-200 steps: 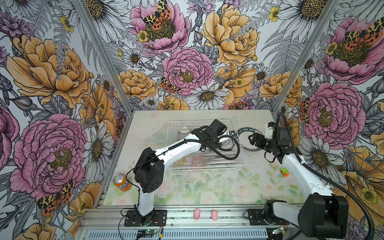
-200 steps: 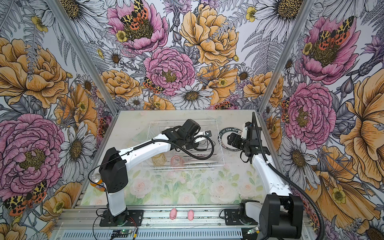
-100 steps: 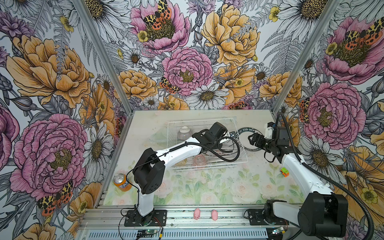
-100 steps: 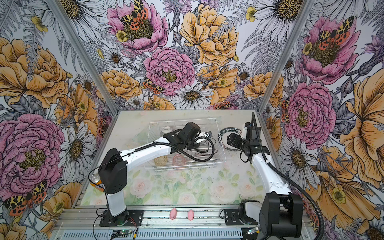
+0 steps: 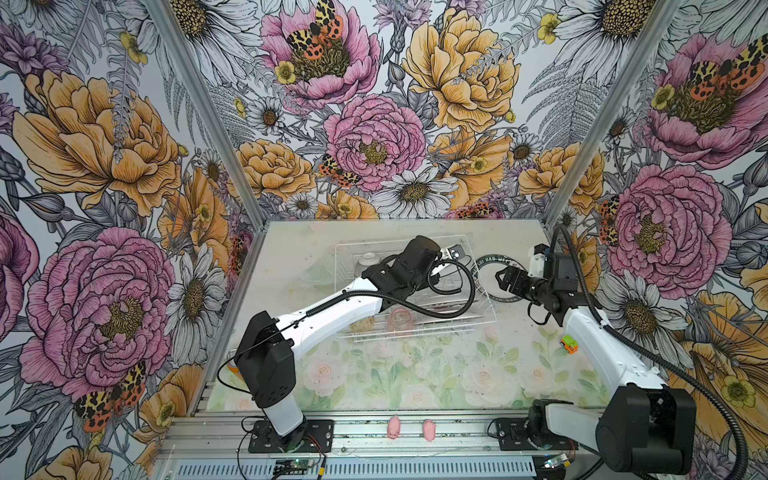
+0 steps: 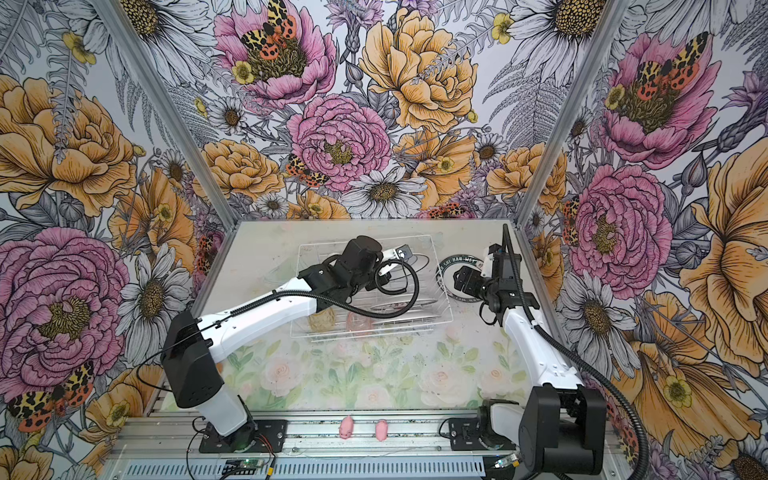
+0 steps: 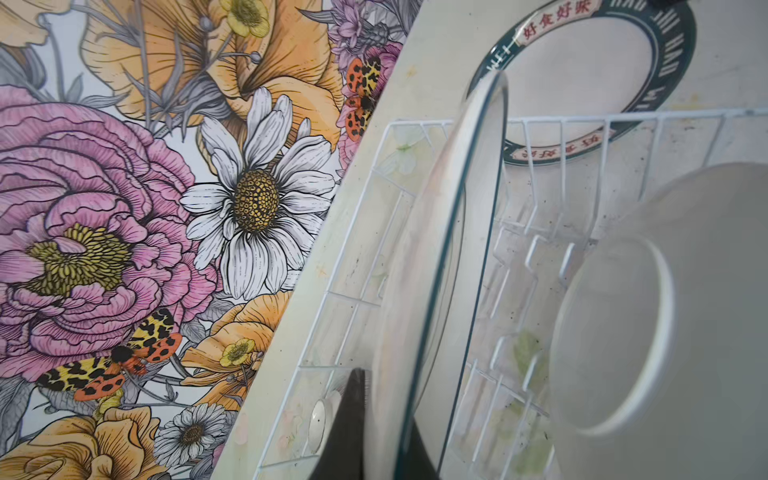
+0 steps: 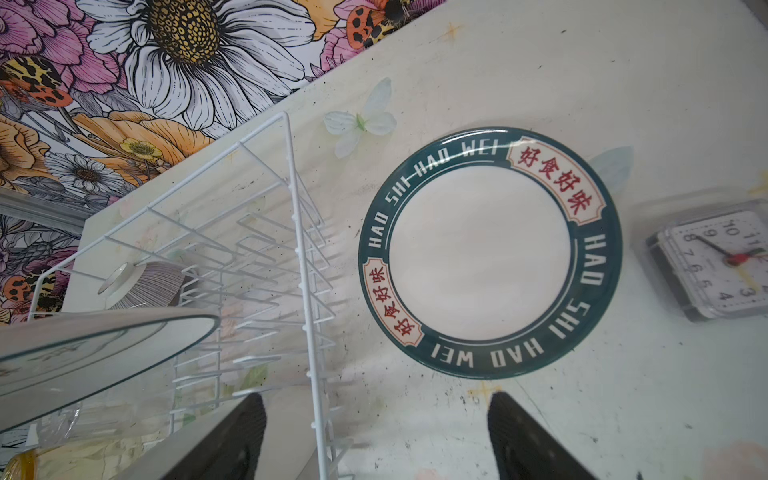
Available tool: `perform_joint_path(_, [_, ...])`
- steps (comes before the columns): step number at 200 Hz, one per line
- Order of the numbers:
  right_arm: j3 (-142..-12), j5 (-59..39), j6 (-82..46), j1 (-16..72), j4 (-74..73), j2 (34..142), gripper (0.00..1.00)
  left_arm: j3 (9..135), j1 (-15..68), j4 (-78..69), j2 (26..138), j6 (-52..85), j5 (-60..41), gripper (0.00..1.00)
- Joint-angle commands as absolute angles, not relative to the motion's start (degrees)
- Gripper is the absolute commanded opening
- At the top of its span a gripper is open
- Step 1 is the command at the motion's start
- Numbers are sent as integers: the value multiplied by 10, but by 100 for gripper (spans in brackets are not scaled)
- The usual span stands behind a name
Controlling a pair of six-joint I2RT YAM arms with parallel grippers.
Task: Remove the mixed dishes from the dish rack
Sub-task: 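Grasp the next white plate in the rack with left gripper, then lift the white plate with left gripper while right gripper grasps its edge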
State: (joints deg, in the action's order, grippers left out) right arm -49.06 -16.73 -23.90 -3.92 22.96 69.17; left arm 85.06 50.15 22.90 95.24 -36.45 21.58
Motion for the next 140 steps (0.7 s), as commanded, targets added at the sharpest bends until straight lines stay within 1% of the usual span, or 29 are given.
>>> perform_joint_path(1, [-510,-170,-231,-34,223,681,86,862,487,196,918,-324,219,7])
perform_joint_path(34, [-512,-206,-223,-34,213,667,86,878,449,231,892,-245,125,7])
perform_joint_path(60, [-503,-249,-220,-34,188,648,85,873,399,233,870,-168,2,7])
perform_joint_path(85, [-487,-317,-226,-33,139,635,85,866,353,226,858,-101,-107,7])
perform_joint_path(115, [-463,-421,-269,-34,42,634,83,845,293,169,857,-6,-258,7])
perform_joint_path(130, [-447,-466,-313,-33,-32,638,81,831,263,113,865,61,-341,7])
perform_joint_path(140, [-435,-490,-348,-33,-86,642,80,829,253,87,875,93,-376,7])
